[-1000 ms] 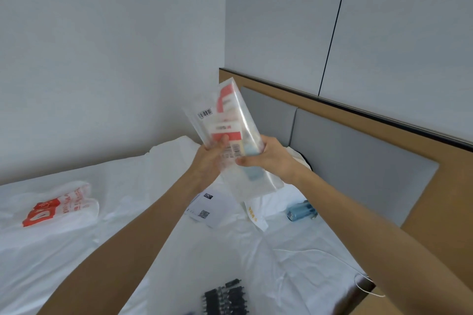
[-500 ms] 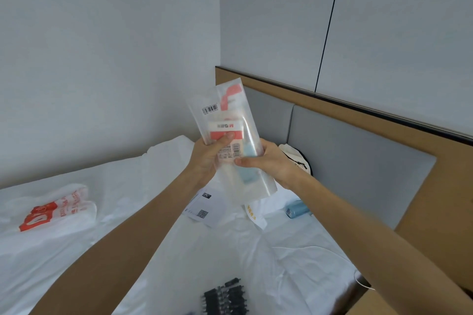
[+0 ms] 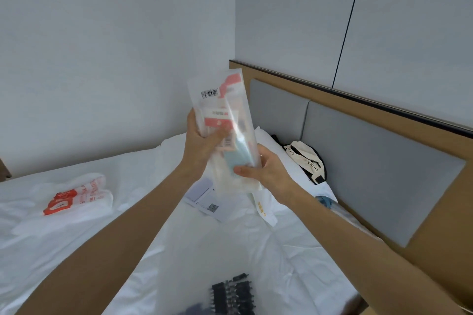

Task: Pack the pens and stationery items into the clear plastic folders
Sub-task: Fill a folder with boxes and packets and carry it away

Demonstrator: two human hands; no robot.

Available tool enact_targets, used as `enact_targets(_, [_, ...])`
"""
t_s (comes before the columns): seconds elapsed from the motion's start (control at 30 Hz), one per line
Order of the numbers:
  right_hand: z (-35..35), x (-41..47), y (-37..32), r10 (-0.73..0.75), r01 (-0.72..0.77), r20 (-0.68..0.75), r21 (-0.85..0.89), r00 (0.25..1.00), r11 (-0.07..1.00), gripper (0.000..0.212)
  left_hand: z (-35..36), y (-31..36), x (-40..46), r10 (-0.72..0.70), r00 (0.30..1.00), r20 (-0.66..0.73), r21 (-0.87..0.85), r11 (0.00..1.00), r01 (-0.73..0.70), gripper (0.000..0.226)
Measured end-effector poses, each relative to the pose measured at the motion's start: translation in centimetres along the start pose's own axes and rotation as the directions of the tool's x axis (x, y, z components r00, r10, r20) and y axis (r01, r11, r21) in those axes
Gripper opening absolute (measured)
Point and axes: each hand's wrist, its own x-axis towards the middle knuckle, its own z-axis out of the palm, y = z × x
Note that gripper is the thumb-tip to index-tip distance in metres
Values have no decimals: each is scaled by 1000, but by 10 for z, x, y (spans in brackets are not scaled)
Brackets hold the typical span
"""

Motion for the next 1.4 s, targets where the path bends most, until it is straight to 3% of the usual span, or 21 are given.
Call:
enact_targets(0.1, [8,2,4,9,-10,39,17,999,1000,46,-11,2,-10,16,999,-32,88,996,-13,75])
enact_targets(0.23, [23,4,6,8,-14,99,65,995,998,45,-30,0,-29,18,999,-37,201,980,-10,81])
enact_targets(0.33, [40,8,9,5,-18,151,81,988,997,56,-47,0,-48,-16,998,-58,249,968,30,87])
enact_targets(0.6, [129,-8,36,67,-124,449,98,891,987,59,-115,30,-124,29,941,-336,389,915,111,92])
enact_targets(0.77, [209,-44,39,80,-157,635,66,768,985,48,-169,61,-195,86,872,-482,419,897,143,90])
enact_targets(0.87, [262,-73,35,88,-172,724,43,685,984,56,-203,88,-244,106,801,-590,404,897,179,90])
enact_targets(1.03, [354,-132,31,124,-208,819,-7,560,978,35,-260,132,-335,121,704,-699,380,898,222,87])
enact_targets(1.2, [465,-221,23,124,-238,901,-23,415,971,31,-328,185,-448,164,610,-776,381,891,245,87])
enact_targets(1.4, [615,-351,17,95,-243,984,-56,153,969,27,-402,257,-606,287,435,-853,439,846,303,79])
